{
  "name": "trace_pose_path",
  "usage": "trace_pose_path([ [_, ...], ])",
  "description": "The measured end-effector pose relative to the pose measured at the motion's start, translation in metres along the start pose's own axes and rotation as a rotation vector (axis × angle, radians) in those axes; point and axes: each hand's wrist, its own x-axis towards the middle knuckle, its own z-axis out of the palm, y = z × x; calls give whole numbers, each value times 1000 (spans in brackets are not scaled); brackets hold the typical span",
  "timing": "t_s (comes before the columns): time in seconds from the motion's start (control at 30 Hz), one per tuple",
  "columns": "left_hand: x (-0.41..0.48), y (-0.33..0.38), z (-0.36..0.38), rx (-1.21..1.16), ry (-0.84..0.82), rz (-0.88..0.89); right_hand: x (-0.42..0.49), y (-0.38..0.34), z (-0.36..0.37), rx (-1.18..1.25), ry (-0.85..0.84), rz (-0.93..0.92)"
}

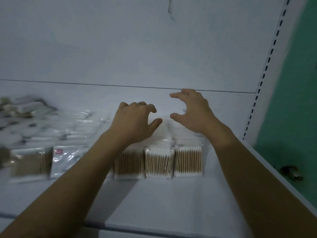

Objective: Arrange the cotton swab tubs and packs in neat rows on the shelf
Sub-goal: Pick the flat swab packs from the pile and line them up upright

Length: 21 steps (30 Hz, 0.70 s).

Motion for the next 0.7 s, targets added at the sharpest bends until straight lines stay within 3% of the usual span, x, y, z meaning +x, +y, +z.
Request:
trace_pose_path([
  [0.2,-37,-97,-32,-42,-55,-225,29,-109,17,-38,-228,-192],
  [0.7,-166,-353,-92,108,-47,-528,80,-371,157,-31,-427,-468],
])
